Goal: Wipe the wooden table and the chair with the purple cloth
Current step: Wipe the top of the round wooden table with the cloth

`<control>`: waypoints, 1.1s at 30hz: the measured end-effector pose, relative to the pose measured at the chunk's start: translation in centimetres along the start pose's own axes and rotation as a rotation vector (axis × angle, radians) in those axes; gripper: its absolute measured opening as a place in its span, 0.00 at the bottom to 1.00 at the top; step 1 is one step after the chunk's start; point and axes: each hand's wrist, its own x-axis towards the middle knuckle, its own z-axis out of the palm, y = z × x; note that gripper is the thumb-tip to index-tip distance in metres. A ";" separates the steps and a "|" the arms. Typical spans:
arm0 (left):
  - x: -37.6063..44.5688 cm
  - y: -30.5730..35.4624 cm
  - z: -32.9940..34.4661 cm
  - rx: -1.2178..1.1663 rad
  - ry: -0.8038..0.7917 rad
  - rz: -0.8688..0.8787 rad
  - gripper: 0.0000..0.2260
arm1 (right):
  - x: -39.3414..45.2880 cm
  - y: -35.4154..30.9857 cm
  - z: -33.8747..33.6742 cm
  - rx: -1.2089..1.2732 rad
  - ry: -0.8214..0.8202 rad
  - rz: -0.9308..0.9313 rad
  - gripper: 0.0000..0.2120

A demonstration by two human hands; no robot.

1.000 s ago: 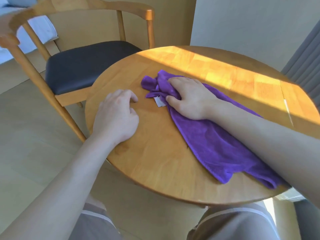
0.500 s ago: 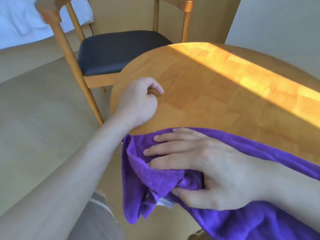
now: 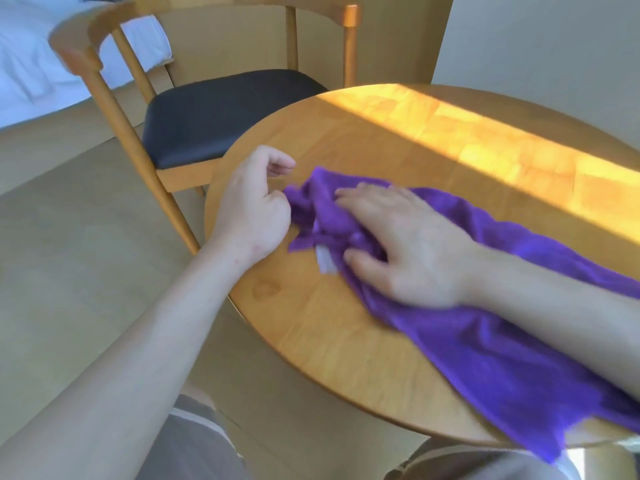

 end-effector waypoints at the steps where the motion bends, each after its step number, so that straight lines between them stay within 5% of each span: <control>1: 0.0 0.1 0.0 -0.025 0.018 -0.006 0.22 | -1.2 -1.2 0.1 0.024 -0.029 -0.069 0.33; 8: -0.1 0.3 -0.2 -0.123 0.064 -0.022 0.23 | -3.2 -2.6 0.3 0.197 -0.191 -0.470 0.34; 12: -0.1 0.3 -0.1 -0.103 0.048 0.020 0.22 | -1.5 -0.4 0.7 0.258 -0.117 -0.472 0.33; 15: 0.1 0.2 0.1 -0.076 0.018 0.021 0.22 | 1.0 2.9 -0.1 0.265 -0.037 -0.316 0.28; 22: 0.1 -0.1 0.2 0.004 -0.038 0.001 0.21 | 7.9 9.9 -1.7 0.045 0.084 0.414 0.15; 26: 0.2 0.1 -0.1 -0.071 -0.004 -0.044 0.20 | 7.8 8.2 -1.0 0.024 0.013 0.261 0.18; 30: 0.2 0.4 -0.3 -0.142 0.126 -0.062 0.18 | 5.1 2.6 0.0 0.087 -0.126 0.032 0.35; 33: -0.1 0.7 -0.6 -0.168 0.234 -0.087 0.15 | 2.8 -1.8 0.9 0.146 -0.141 -0.211 0.33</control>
